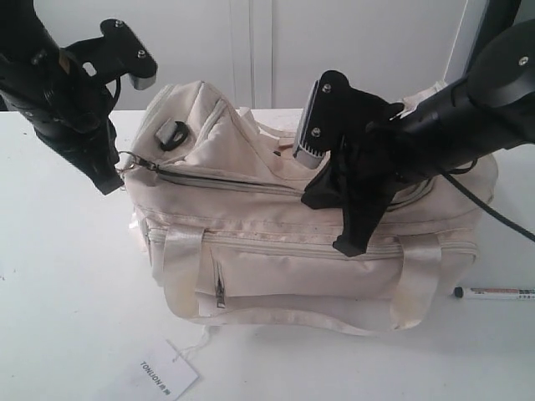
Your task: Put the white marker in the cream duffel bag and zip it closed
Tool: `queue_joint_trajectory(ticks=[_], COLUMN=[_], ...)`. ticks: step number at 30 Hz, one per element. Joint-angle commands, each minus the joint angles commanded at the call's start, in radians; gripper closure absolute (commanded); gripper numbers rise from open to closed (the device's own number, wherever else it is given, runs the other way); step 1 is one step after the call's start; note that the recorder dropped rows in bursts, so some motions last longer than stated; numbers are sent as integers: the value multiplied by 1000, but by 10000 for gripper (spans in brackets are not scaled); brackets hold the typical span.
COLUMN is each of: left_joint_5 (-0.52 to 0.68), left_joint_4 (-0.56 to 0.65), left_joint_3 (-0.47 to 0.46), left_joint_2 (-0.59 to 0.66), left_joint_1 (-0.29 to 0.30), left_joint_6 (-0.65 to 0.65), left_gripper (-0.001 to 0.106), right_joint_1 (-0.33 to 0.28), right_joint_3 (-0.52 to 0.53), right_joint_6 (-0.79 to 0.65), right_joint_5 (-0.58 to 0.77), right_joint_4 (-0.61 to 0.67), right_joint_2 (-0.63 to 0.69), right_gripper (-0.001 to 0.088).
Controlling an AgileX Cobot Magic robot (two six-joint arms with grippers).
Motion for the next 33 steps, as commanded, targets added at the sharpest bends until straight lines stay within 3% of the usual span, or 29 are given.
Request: queue_joint_trajectory(ticks=[5, 7, 10, 12, 16, 21, 26, 29, 33], left_joint_5=[0, 0, 0, 0, 0, 0, -13, -43, -77], left_joint_4=[0, 0, 0, 0, 6, 13, -3, -97, -316], left_joint_3=[0, 0, 0, 0, 0, 0, 0, 0, 0], left_joint_2=[0, 0, 0, 0, -22, -53, -59, -59, -59], left_joint_1=[0, 0, 0, 0, 0, 0, -2, -2, -2], left_joint_6=[4, 7, 7, 7, 7, 7, 10, 77, 337], left_gripper=[1048, 952, 705, 637, 624, 624, 624, 624, 624], right_joint_1=[0, 0, 0, 0, 0, 0, 0, 0, 0], right_joint_3=[0, 0, -2, -2, -6, -6, -6, -6, -6], right_joint_6=[0, 0, 0, 0, 0, 26, 62, 99, 106], right_joint_5=[5, 5, 6, 6, -5, 8, 8, 19, 58], right_joint_4=[2, 7, 28, 59, 151, 338, 381, 382, 382], right_joint_2=[0, 0, 0, 0, -16, -52, -76, -96, -121], right_gripper=[867, 824, 667, 585, 490, 484, 484, 484, 484])
